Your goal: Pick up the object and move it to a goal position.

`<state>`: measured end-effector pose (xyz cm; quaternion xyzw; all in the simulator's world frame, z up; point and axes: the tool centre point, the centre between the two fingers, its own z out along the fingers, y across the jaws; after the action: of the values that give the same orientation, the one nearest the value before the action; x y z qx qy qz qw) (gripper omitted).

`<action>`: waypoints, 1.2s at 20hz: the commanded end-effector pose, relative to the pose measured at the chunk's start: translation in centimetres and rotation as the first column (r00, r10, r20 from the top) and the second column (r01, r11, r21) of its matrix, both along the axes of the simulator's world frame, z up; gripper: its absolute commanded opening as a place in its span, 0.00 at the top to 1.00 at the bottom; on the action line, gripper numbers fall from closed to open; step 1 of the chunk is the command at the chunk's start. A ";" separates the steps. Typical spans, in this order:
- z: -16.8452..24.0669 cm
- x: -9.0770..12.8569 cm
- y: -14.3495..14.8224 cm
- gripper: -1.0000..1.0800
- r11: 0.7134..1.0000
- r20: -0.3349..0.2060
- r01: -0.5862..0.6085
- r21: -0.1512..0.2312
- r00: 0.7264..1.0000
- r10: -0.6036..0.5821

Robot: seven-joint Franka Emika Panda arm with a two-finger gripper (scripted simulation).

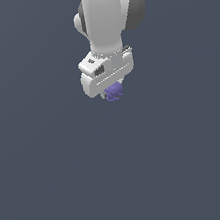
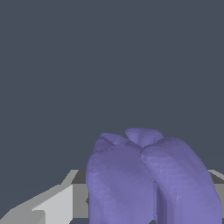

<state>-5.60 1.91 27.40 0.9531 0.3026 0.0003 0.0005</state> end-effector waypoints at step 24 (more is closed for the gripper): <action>21.0 0.2 6.0 1.00 1.000 -0.001 0.002 0.001 1.000 -0.002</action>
<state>-5.40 7.79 47.84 0.9533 0.3019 0.0005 0.0001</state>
